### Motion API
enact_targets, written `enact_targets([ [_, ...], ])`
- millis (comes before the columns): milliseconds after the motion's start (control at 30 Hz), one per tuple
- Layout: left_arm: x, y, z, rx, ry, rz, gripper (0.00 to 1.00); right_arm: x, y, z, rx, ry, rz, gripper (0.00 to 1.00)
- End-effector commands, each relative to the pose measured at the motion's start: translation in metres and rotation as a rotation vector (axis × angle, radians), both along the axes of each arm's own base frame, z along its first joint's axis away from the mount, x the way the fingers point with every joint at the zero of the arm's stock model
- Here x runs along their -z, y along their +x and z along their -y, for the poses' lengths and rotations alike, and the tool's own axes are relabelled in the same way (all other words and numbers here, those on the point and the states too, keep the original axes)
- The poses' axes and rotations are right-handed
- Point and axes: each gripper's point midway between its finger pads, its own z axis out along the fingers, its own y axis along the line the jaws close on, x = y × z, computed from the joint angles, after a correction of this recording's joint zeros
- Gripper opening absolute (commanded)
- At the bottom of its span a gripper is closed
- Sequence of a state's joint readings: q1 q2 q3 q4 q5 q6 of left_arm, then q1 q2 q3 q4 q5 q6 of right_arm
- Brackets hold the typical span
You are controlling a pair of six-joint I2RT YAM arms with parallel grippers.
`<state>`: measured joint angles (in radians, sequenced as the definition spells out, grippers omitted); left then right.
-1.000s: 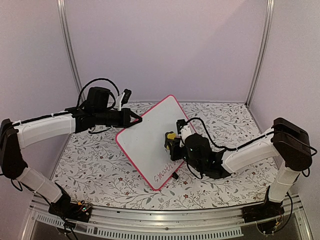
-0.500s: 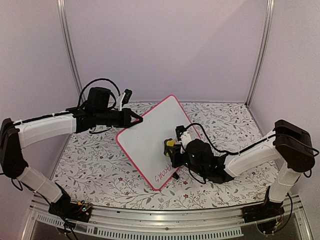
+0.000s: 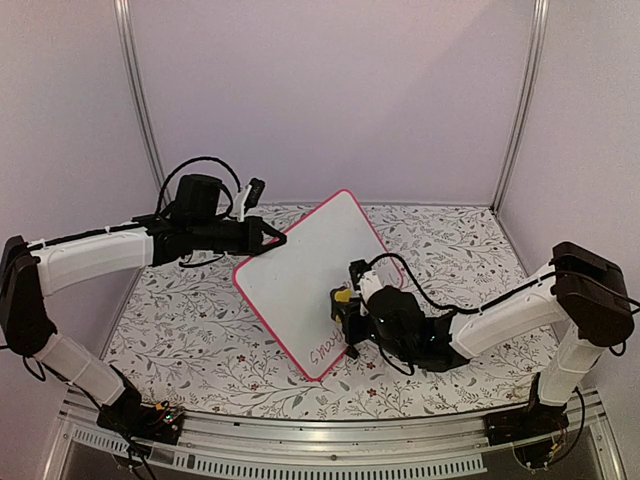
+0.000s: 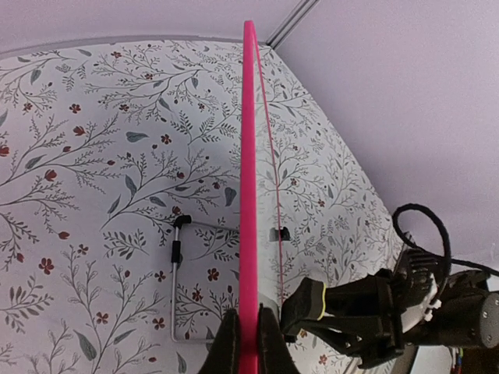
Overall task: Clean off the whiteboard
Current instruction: Erase the whiteboard at the center of the board.
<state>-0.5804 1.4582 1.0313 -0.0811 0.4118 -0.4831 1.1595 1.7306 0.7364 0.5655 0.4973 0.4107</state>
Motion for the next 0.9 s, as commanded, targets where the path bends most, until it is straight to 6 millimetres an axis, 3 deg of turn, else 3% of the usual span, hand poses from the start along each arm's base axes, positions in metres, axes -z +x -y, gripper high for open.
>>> enact_targets([
  [0,0.020,-0.005,0.007,0.048,0.069,0.020,0.00,-0.037,0.024,-0.005,0.068,0.019,0.083,0.23],
  [200,0.023,-0.005,0.007,0.049,0.074,0.013,0.00,-0.056,0.040,-0.001,0.076,0.024,0.120,0.23],
  [300,0.023,-0.005,0.007,0.048,0.072,0.013,0.00,-0.044,0.039,0.003,0.069,-0.013,0.107,0.23],
  [600,0.022,-0.005,0.007,0.047,0.073,0.017,0.00,0.017,0.021,0.034,0.076,-0.098,-0.009,0.23],
  [700,0.021,-0.004,0.005,0.041,0.080,0.022,0.00,0.021,0.017,0.042,0.089,-0.093,-0.034,0.23],
  [867,0.021,-0.003,0.004,0.037,0.084,0.028,0.00,0.009,0.021,0.039,0.102,-0.082,-0.029,0.23],
])
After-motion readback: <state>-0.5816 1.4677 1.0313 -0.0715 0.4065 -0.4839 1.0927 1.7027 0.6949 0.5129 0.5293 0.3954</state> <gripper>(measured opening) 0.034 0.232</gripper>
